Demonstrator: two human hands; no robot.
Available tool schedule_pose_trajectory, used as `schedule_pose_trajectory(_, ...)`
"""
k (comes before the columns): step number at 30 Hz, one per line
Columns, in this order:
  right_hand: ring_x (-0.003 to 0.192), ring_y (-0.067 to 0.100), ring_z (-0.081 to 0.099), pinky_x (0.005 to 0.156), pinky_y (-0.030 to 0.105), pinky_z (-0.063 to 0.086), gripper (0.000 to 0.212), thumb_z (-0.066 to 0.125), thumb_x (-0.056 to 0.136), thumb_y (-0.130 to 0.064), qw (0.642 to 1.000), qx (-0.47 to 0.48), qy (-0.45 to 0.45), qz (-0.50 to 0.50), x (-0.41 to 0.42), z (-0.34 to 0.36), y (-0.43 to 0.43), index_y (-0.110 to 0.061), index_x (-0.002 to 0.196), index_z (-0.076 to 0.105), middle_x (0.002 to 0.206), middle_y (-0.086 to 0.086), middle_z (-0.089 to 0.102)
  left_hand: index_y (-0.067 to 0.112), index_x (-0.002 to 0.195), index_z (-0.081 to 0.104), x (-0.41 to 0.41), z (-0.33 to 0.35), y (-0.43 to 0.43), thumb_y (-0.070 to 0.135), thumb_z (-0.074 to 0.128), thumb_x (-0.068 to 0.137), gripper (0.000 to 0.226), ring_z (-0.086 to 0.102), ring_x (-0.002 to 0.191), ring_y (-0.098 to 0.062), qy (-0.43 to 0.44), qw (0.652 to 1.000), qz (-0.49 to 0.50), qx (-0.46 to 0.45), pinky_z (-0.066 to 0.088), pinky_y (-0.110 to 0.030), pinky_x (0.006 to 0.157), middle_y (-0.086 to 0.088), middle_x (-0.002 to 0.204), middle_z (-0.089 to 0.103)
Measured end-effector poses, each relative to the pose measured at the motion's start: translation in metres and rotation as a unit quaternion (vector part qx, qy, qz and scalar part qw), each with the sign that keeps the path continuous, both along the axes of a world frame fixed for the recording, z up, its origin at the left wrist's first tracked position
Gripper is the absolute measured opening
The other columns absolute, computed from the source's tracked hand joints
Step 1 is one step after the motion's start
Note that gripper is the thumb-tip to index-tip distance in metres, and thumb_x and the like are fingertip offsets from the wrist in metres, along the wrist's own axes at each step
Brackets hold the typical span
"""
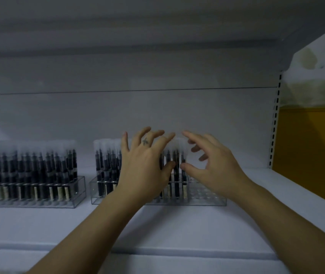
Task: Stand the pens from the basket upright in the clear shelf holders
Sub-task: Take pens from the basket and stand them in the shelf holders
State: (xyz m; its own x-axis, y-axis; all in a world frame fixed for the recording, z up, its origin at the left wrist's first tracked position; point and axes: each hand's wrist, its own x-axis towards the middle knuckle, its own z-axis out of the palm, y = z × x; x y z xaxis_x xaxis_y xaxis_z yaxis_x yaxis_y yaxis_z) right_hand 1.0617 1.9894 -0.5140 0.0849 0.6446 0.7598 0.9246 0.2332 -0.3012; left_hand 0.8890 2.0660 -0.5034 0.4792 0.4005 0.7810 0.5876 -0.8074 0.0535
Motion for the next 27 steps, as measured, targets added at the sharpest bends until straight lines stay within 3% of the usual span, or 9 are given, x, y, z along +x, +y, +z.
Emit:
schedule_pose_trajectory(3,0.113,-0.002,0.042,0.096,0.021,0.040,0.075,0.068,0.080,-0.045,1.000,-0.006,-0.013,-0.024,-0.010,0.001,-0.016,-0.047,0.144,0.030,0.120,-0.023,0.037,0.035,0.138,0.046,-0.012,0.000,-0.010,0.041,0.067,0.084,0.058,0.022,0.144,-0.019,-0.005,1.000,-0.023,0.003,0.005,-0.058,0.117,0.007,0.145,0.044)
schedule_pose_trajectory(7,0.118,-0.004,0.035,0.095,0.012,0.026,0.074,0.071,0.081,-0.040,0.998,-0.020,-0.031,-0.046,-0.032,-0.009,-0.041,-0.044,0.144,0.032,0.122,-0.026,0.033,0.031,0.134,0.052,-0.036,-0.005,-0.027,0.037,0.069,0.083,0.054,0.028,0.141,-0.020,-0.011,0.999,-0.043,0.009,0.010,-0.056,0.118,0.006,0.140,0.050)
schedule_pose_trajectory(11,0.121,-0.003,0.036,0.103,0.019,0.030,0.071,0.071,0.081,-0.038,0.999,-0.020,-0.033,-0.037,-0.071,-0.016,-0.063,-0.040,0.143,0.036,0.131,-0.021,0.037,0.026,0.131,0.056,-0.068,-0.016,-0.046,0.033,0.071,0.083,0.051,0.038,0.135,-0.022,-0.028,0.997,-0.071,0.006,0.023,-0.054,0.115,0.004,0.134,0.056)
schedule_pose_trajectory(16,0.123,-0.005,0.040,0.101,0.003,0.027,0.057,0.071,0.085,-0.034,0.999,-0.018,-0.020,0.037,-0.128,-0.045,-0.086,-0.037,0.137,0.047,0.131,-0.021,0.044,0.023,0.129,0.058,-0.127,-0.054,-0.067,0.039,0.064,0.085,0.047,0.046,0.129,-0.023,-0.036,0.997,-0.069,-0.010,0.034,-0.045,0.108,0.003,0.130,0.059)
schedule_pose_trajectory(20,0.117,-0.005,0.046,0.099,0.008,0.035,0.050,0.069,0.084,-0.033,0.995,-0.020,-0.012,0.093,-0.172,-0.086,-0.094,-0.033,0.132,0.053,0.124,-0.019,0.050,0.023,0.125,0.061,-0.179,-0.100,-0.080,0.041,0.062,0.083,0.045,0.048,0.125,-0.022,-0.027,0.998,-0.044,-0.031,0.036,-0.040,0.101,0.006,0.126,0.060)
schedule_pose_trajectory(23,0.110,0.002,0.054,0.093,0.015,0.042,0.042,0.068,0.083,-0.031,0.990,-0.035,-0.006,0.138,-0.202,-0.125,-0.094,-0.027,0.124,0.060,0.117,-0.013,0.057,0.023,0.123,0.061,-0.213,-0.138,-0.089,0.043,0.060,0.085,0.043,0.050,0.122,-0.023,-0.037,0.997,-0.022,-0.065,0.043,-0.045,0.096,0.007,0.124,0.061)
schedule_pose_trajectory(27,0.107,0.010,0.056,0.091,0.018,0.040,0.038,0.069,0.083,-0.032,0.982,-0.132,0.007,0.135,-0.226,-0.199,-0.086,-0.024,0.120,0.063,0.115,-0.008,0.060,0.021,0.120,0.063,-0.247,-0.207,-0.101,0.041,0.062,0.084,0.042,0.052,0.119,-0.027,-0.028,0.988,0.024,-0.149,0.044,-0.049,0.092,0.004,0.121,0.062)
